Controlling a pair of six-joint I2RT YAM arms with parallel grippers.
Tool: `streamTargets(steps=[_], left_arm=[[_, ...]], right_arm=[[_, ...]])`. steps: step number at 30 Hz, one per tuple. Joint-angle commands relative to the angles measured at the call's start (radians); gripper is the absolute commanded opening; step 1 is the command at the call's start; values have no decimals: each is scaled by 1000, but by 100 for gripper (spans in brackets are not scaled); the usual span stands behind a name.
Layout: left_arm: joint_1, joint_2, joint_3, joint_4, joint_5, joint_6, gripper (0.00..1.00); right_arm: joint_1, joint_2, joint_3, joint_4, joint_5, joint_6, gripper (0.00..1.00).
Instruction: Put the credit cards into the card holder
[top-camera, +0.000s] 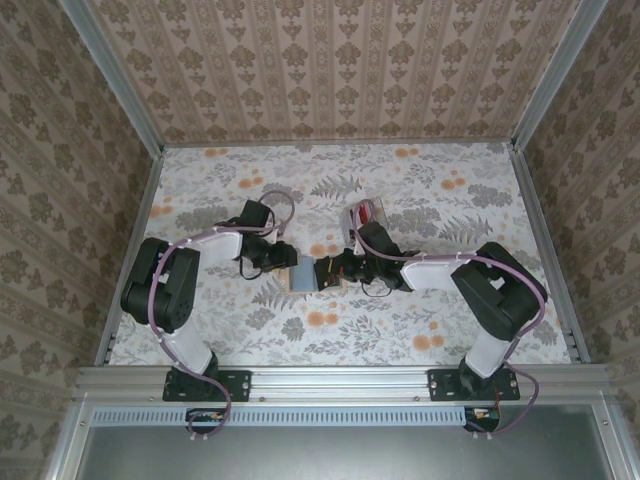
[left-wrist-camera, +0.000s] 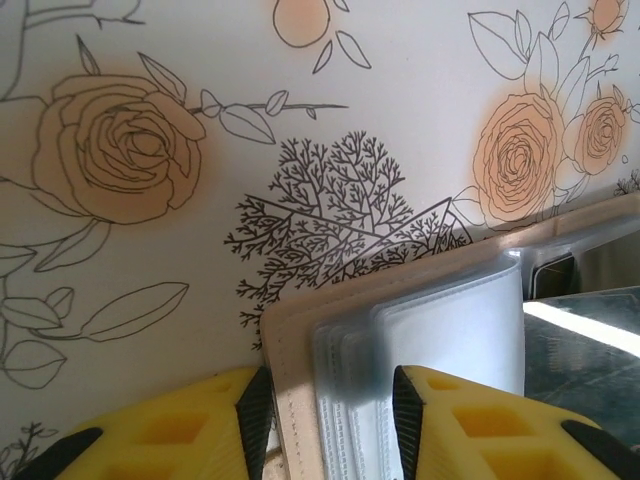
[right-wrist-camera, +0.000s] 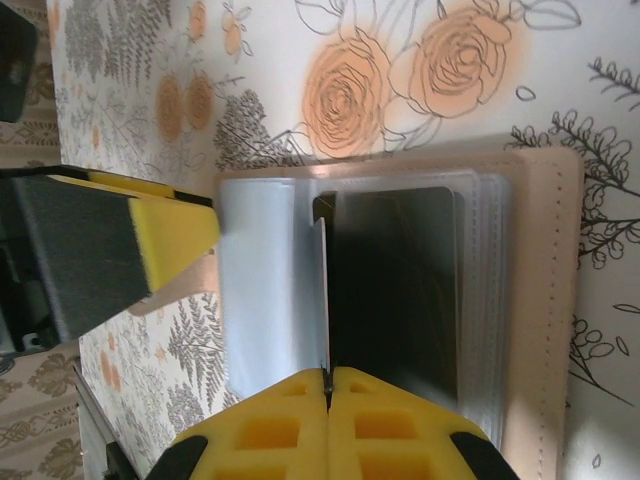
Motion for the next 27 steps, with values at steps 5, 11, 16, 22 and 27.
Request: streamTargets(steps=[5, 11, 16, 22, 27], left_arm=[[-12, 15, -27, -25, 2, -12, 36], [-12, 22, -30, -20, 4, -13, 33], [-12, 24, -39, -12, 4, -14, 31], [-12, 20, -45, -6, 4, -18, 31], [-12, 21, -38, -4, 9, -18, 31]], right_arm=[[3, 20, 20, 50, -63, 11, 0], [5, -7, 20, 47, -73, 6, 0], [5, -26, 17, 35, -71, 3, 0], [6, -66, 12, 13, -61, -6, 0], [6, -51, 10, -2, -48, -21, 0]])
